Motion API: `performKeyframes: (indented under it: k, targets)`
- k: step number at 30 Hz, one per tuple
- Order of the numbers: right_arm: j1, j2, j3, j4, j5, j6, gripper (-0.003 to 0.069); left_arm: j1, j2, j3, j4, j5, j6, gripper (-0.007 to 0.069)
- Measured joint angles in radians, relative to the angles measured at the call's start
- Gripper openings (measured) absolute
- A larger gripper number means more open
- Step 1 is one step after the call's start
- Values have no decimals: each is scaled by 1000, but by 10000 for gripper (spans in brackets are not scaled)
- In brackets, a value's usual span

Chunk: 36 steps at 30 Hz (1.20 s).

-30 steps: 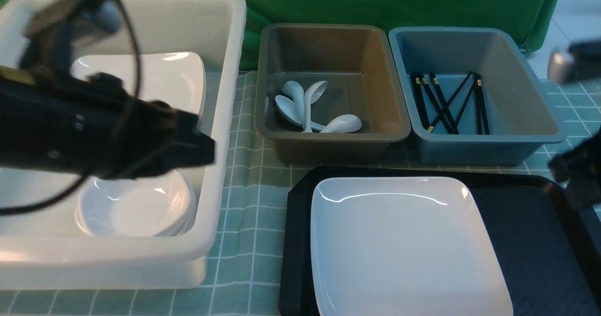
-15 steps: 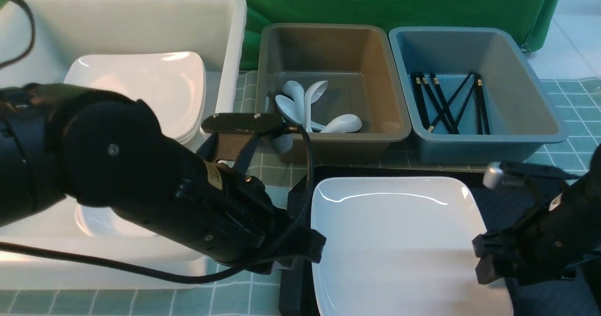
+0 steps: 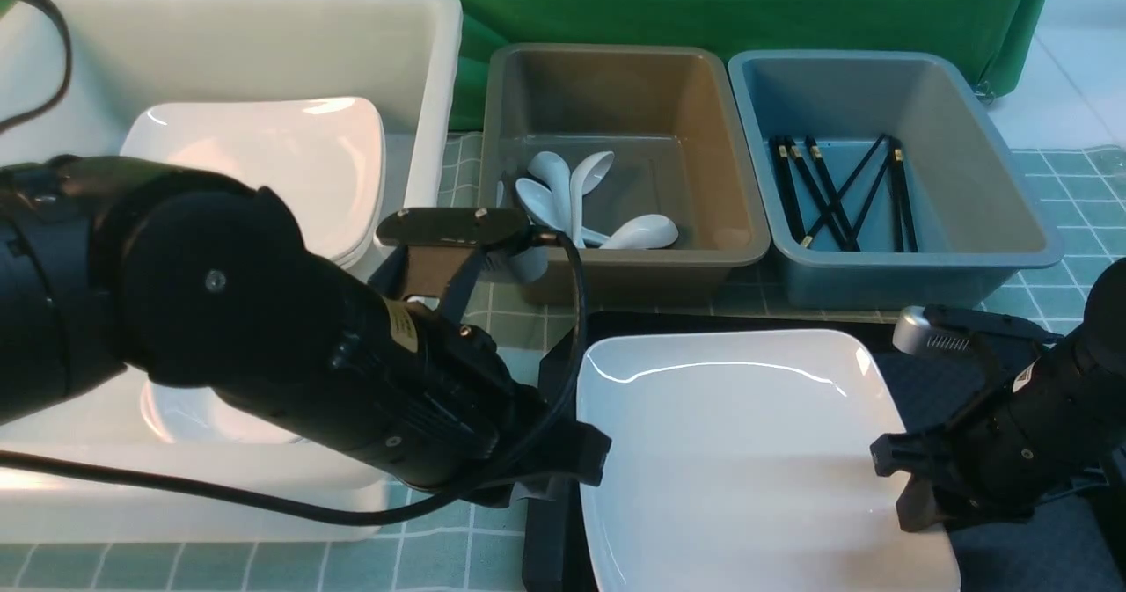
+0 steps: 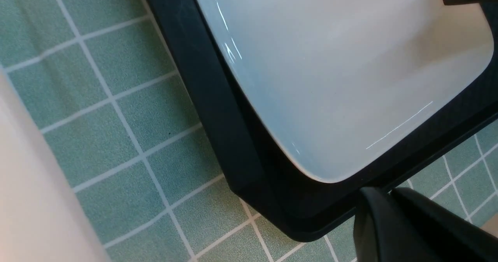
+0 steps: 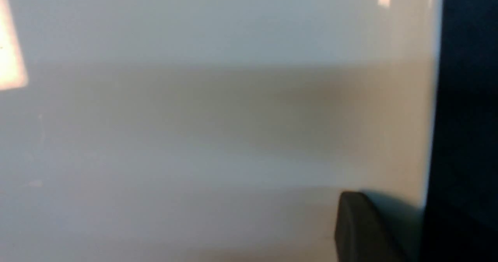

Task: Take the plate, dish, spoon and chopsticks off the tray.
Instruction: Use the left arm to grab a plate from the dinner plate

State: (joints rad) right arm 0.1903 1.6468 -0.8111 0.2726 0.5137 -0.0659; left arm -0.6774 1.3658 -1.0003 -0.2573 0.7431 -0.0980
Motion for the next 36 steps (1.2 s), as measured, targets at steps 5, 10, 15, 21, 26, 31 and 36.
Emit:
performKeyframes:
  k: [5,10,15,21,26,31,36]
  targets:
    - [-31,-35,8,-31,43,0,159,0,0,0,0,0,-4,11]
    - [-165,-96,8,-72,99,-14,135,0,0,0,0,-16,-6,11]
    - [-287,-100,8,-91,126,-29,135,0,1,0,-5,-64,-10,11]
    - [-309,-100,8,-95,114,-5,157,0,3,0,-41,-90,-10,11]
    - [-303,-104,8,-101,134,5,380,-41,50,-1,-50,-100,-10,11]
    - [-298,-184,8,-101,218,-17,526,-126,171,-70,-14,-85,-105,11]
    - [-298,-366,9,-102,267,-28,472,-157,298,-206,31,-62,-168,12]
